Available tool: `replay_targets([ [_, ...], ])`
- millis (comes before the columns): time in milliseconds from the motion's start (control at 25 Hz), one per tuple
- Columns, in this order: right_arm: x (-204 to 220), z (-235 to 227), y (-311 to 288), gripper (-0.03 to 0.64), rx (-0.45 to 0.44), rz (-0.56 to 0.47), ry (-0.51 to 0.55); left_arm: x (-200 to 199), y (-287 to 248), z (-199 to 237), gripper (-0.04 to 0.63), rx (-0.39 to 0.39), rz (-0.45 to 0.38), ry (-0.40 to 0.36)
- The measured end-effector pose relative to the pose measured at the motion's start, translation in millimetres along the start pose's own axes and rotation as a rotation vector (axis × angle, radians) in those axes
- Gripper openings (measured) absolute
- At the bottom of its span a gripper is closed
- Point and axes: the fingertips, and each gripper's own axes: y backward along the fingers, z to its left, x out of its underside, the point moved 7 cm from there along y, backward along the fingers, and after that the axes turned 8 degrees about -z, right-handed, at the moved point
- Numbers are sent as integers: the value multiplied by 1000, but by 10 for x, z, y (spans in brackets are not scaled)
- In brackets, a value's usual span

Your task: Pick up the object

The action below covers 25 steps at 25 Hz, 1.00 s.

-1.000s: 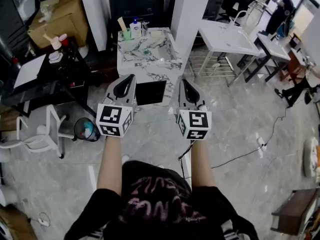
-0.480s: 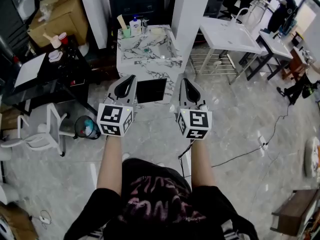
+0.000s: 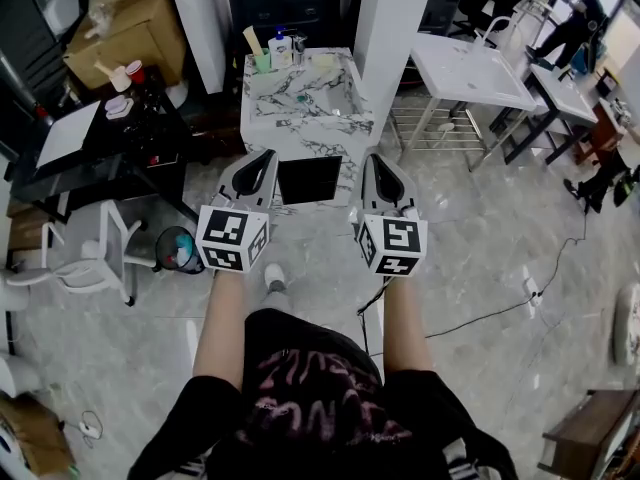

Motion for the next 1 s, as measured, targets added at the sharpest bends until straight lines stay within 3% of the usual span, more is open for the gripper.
replay_targets([
  [600,291,-154,-776,15,19,41,16,360,-713,474,15,24,20,46],
  [1000,561,-406,-1991,15,58,59,-1,665,-1774,1190,15,57,43,72],
])
